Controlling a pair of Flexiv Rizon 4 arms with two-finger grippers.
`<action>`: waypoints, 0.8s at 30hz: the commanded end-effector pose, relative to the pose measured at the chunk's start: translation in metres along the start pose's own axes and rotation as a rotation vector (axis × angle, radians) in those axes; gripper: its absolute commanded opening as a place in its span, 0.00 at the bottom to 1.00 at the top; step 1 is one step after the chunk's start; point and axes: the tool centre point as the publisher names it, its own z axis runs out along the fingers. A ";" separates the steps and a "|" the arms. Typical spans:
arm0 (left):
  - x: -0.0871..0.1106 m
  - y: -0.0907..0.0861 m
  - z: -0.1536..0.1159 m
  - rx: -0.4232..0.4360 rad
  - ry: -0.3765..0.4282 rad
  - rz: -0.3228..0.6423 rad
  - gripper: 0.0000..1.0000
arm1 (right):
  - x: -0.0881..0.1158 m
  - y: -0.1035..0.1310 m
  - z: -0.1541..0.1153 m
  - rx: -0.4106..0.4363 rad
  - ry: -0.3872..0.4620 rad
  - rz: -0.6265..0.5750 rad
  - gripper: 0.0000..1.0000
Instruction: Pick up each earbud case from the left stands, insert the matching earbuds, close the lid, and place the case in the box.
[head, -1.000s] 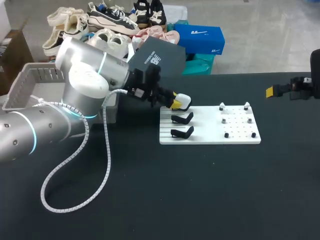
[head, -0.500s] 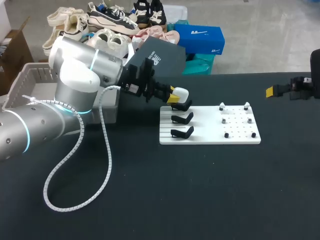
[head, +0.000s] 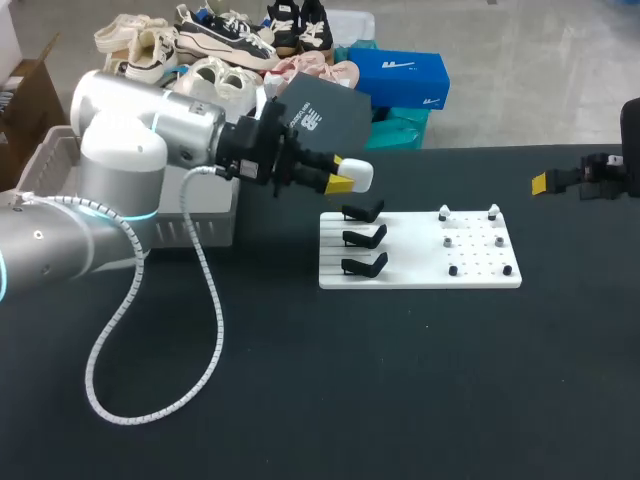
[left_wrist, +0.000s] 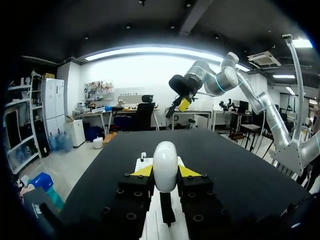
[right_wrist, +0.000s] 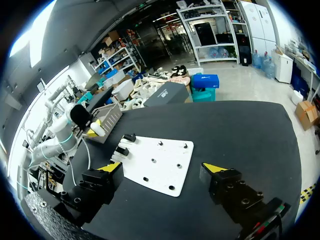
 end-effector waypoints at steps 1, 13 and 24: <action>-0.013 -0.051 -0.009 -0.122 -0.009 0.019 0.00 | 0.000 -0.001 0.001 -0.004 -0.001 -0.002 1.00; -0.030 -0.070 -0.023 -0.195 -0.014 0.039 0.00 | 0.000 -0.001 0.001 -0.004 -0.001 -0.002 1.00; -0.030 -0.070 -0.023 -0.195 -0.014 0.039 0.00 | 0.000 -0.001 0.001 -0.004 -0.001 -0.002 1.00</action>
